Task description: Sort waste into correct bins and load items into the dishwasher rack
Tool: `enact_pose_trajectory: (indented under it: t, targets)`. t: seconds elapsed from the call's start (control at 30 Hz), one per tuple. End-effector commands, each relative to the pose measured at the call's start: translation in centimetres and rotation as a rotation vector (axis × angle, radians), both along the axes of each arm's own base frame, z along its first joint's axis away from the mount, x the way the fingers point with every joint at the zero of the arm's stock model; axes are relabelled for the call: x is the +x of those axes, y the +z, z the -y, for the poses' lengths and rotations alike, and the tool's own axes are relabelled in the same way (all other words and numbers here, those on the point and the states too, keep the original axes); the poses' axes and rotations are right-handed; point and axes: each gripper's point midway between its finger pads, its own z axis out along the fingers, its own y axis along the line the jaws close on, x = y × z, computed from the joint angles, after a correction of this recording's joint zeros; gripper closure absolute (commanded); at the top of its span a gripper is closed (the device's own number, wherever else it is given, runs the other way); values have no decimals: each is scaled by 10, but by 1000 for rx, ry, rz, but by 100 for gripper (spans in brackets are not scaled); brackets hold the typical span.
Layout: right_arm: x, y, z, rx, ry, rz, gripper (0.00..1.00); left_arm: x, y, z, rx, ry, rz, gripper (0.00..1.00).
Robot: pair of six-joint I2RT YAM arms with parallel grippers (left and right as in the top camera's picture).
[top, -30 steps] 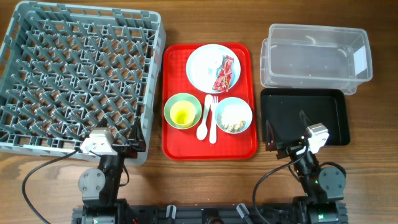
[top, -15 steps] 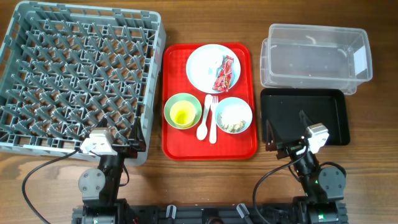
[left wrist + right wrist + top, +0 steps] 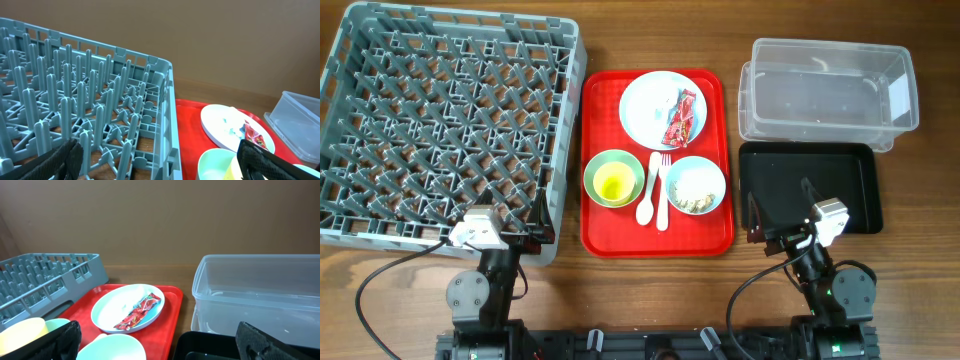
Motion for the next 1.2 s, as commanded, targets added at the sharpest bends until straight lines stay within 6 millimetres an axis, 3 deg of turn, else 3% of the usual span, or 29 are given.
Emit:
enact_pose_trajectory:
  t: [0.0, 0.37, 0.7, 0.93, 1.17]
  targets:
    - [-1, 1, -4, -3, 21, 5, 0, 0, -2, 3, 16, -17, 0, 0]
    - [-1, 1, -4, 2, 22, 3, 0, 0, -2, 3, 14, -18, 0, 0]
    - [-4, -4, -15, 150, 88, -109, 0, -3, -1, 11, -91, -55, -48, 0]
    - [2, 22, -16, 114, 84, -194, 1, -13, 12, 11, -100, -47, -197, 0]
    - [20, 35, -17, 39, 81, -439, 0, -14, 38, 8, -107, -24, -374, 0]
